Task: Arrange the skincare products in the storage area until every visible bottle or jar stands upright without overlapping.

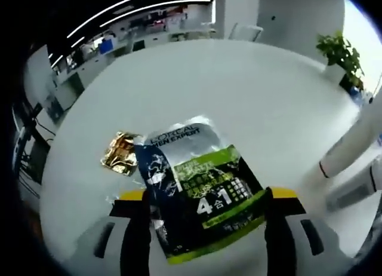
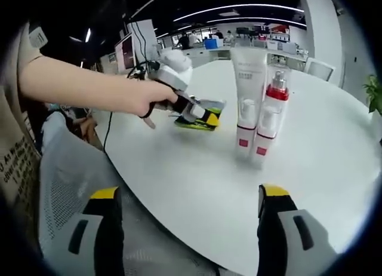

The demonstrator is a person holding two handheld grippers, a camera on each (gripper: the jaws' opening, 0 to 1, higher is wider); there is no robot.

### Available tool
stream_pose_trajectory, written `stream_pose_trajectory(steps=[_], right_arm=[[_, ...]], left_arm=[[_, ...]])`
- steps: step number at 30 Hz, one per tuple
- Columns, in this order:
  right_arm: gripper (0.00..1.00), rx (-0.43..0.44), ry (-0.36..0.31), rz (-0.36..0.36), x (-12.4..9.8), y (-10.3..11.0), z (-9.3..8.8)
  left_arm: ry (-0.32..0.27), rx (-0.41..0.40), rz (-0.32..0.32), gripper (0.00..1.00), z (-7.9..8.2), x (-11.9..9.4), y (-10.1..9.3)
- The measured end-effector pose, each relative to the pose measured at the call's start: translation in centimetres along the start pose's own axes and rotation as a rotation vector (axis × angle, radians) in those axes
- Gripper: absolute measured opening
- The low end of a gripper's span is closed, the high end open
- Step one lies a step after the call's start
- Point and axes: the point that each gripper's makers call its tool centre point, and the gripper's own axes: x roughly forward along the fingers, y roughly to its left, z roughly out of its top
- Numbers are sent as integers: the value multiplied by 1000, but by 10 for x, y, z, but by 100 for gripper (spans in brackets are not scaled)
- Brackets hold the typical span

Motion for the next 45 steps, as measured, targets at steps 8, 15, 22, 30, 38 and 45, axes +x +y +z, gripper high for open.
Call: stream_pose_trajectory(steps=[8,15,22,30,38,45], right_arm=[[93,-11,15,18,0,5,-3],[93,-17,19,23,0,8,-4],[93,-17,22,26,0,9,-5],[92,-16,24,23,0,8,-6],[92,-23,30,31,1,11,-6],[92,-29,31,37,2,13,-5]], left_arm=[[-13,22,-18,67,-3,-6,-2],[-46,29,-21,41,-1,-14,1],[-46,62,-38,27,0,-15,-5],[-41,72,-41,8,-3,-10,-4],[-54,57,-65,4,-2,-12,-3],[-61,43,-83,4,-7,-21,-2]])
